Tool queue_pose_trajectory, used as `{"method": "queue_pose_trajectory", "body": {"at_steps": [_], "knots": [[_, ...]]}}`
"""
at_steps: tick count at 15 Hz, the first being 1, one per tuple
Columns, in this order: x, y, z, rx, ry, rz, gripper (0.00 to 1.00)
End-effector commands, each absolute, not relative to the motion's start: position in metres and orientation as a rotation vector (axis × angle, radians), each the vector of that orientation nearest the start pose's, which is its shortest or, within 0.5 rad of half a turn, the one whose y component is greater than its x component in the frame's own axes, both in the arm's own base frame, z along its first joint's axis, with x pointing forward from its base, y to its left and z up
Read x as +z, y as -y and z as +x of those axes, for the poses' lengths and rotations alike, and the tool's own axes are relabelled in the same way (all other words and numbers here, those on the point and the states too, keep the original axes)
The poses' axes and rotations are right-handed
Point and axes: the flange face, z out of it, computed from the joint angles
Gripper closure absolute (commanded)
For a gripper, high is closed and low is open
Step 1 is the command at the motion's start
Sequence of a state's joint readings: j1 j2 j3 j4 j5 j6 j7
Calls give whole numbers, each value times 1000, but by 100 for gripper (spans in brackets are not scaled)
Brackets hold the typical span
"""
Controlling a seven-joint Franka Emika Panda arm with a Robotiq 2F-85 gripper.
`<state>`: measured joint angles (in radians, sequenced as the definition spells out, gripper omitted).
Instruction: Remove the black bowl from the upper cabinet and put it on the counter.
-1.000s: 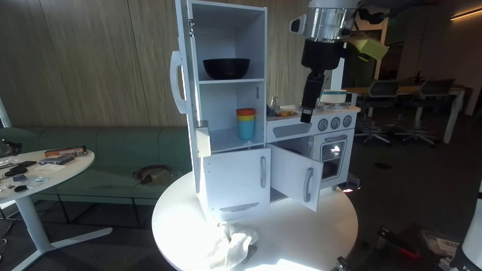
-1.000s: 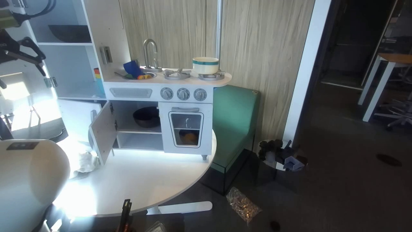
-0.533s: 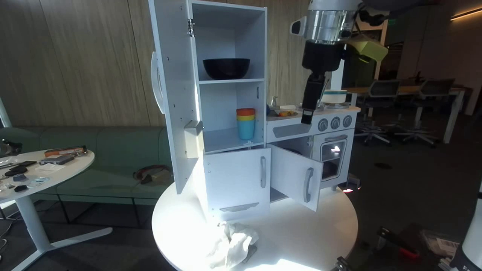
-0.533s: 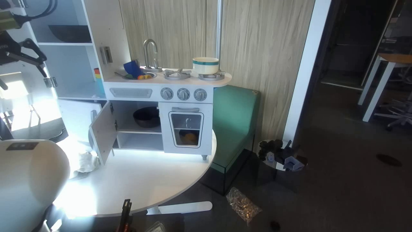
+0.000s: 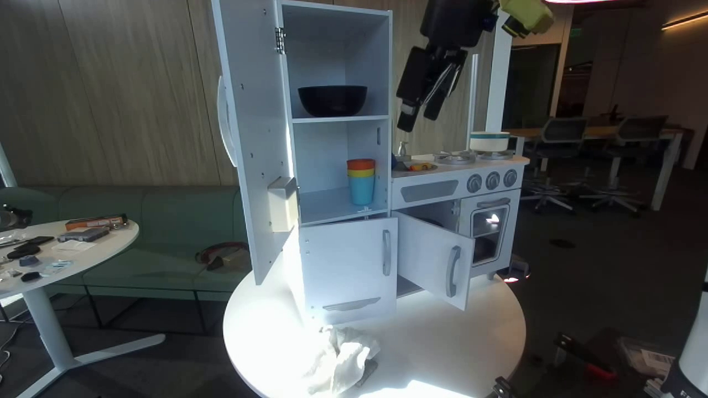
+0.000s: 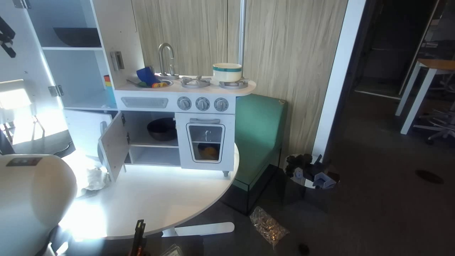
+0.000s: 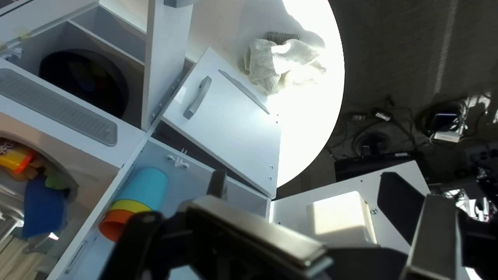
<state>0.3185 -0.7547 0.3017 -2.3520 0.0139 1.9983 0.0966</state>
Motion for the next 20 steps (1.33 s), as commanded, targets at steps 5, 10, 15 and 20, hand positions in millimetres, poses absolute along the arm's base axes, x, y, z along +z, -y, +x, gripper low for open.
{"method": "queue_pose_trajectory", "body": {"at_steps": [5,10,15,20], "knots": [[695,-260,360,-910,140,-2970,0],[717,-262,391,-1018,-266,-2902,0],[706,-262,390,-977,-232,-2921,0],[676,-246,407,-1126,-434,-2705,0]]}}
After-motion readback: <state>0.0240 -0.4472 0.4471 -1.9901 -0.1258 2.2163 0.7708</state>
